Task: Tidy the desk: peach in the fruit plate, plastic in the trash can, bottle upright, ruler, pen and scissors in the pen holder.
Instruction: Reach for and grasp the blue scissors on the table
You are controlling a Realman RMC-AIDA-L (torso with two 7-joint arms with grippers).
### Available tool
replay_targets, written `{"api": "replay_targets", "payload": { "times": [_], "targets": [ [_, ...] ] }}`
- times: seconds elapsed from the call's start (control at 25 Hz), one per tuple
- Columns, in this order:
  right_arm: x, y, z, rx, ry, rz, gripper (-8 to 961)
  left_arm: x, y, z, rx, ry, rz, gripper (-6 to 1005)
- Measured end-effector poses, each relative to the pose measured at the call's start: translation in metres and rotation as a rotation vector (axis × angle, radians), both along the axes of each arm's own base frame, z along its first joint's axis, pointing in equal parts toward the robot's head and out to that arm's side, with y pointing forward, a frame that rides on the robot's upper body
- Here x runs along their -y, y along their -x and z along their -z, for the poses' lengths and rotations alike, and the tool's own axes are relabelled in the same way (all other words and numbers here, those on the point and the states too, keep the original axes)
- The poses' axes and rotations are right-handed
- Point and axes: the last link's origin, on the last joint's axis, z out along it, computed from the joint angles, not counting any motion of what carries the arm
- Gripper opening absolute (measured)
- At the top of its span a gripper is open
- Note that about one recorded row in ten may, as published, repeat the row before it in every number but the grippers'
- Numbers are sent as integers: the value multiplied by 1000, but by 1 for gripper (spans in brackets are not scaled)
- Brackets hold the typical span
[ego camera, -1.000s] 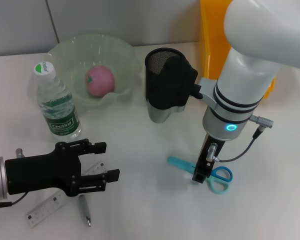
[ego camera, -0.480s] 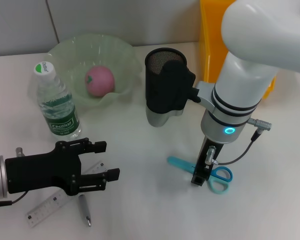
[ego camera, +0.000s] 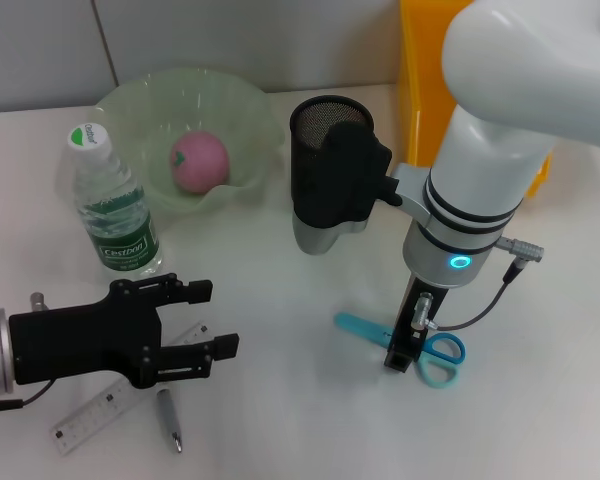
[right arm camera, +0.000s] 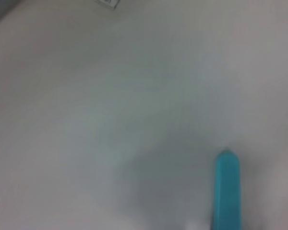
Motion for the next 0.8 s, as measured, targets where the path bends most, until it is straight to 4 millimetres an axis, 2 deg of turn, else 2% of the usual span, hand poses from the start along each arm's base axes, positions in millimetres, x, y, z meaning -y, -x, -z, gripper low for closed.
{"api": "replay_targets", "payload": {
  "times": [0.8],
  "targets": [
    [-2, 2, -2, 9, -1, -8, 373, -1, -1, 0, 1, -1, 1, 783]
  ]
}}
